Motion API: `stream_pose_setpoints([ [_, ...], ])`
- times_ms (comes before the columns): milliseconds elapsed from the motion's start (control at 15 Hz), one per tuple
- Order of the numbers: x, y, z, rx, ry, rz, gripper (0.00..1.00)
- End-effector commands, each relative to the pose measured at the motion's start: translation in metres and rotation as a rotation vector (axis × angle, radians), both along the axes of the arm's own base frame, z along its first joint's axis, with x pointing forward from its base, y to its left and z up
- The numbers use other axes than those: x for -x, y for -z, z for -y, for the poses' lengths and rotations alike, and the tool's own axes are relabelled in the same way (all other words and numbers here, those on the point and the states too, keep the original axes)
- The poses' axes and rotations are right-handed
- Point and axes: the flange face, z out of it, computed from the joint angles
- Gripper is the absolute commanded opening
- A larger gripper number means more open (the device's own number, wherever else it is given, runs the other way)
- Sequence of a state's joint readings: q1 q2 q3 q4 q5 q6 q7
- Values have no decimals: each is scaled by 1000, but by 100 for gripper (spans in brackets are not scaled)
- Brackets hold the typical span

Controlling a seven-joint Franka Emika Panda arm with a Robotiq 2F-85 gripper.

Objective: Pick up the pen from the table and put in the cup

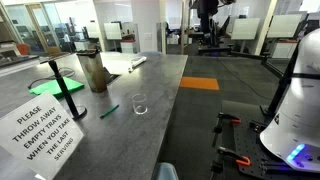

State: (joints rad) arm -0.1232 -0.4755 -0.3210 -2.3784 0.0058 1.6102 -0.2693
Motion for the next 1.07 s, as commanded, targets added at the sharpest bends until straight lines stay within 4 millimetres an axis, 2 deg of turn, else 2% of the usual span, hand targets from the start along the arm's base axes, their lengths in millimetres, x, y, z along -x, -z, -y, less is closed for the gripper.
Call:
stream_pose_setpoints([
  [0,0,0,0,0,0,0,100],
  [333,0,0,0,0,0,0,100],
  [467,-18,0,-5,22,120,6,100],
  [600,-48,2,-19,44,244,46,100],
  [733,-88,10,-43,63,352,100,100],
  [1000,-177,38,-105,96,561,192,100],
])
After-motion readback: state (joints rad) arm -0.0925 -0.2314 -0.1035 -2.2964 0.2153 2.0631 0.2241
